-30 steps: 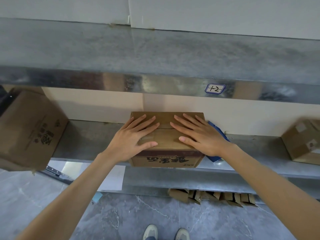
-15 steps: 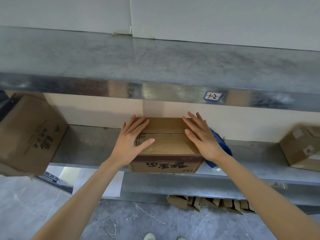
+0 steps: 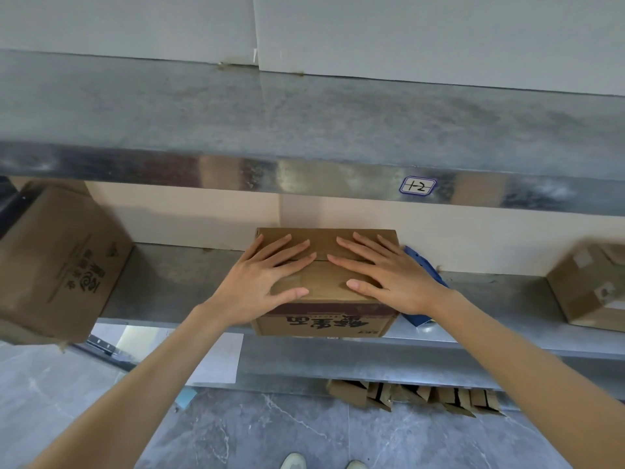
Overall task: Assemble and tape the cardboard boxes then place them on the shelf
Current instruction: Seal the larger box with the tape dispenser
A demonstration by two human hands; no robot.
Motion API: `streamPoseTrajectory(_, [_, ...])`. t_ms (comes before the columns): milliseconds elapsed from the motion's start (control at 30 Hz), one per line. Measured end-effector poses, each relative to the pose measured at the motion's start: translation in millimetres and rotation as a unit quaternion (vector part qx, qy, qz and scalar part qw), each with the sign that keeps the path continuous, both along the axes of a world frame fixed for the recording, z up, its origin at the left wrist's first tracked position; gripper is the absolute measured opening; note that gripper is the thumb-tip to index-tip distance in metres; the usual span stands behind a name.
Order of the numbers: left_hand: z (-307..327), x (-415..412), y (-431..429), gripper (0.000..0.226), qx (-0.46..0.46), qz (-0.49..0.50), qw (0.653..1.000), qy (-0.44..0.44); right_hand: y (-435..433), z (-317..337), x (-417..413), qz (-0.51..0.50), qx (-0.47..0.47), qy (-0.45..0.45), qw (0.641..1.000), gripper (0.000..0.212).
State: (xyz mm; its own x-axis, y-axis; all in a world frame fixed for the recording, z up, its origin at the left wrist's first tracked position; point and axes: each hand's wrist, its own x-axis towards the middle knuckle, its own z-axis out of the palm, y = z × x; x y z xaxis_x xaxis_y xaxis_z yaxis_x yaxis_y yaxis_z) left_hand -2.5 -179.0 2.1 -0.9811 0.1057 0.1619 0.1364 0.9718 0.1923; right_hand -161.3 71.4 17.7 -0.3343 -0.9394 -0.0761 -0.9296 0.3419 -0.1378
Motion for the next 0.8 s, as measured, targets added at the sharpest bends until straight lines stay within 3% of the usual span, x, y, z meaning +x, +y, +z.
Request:
streamPoseTrajectory(300, [-5, -1, 10, 0.083, 0.116, 0.153, 0.981, 0.032, -2, -12, 1, -0.126, -0.097, -0.051, 0.986, 0.065])
streamPoseTrajectory(500, [-8, -4, 14, 0.080, 0.251, 0.219, 0.941, 0.049, -3, -17, 0, -0.199, -0.164, -0.132, 0.957, 0.063])
streamPoseTrajectory(700, [-12, -5, 9, 0.070, 0.412, 0.225, 0.882, 0.047, -3, -19, -1, -0.232, -0.243, -0.240, 0.911, 0.051])
streamPoseTrajectory(800, [-11, -4, 9, 0.072, 0.361, 0.217, 0.906, 0.039, -2, -19, 0, -0.245, -0.262, -0.264, 0.895, 0.047])
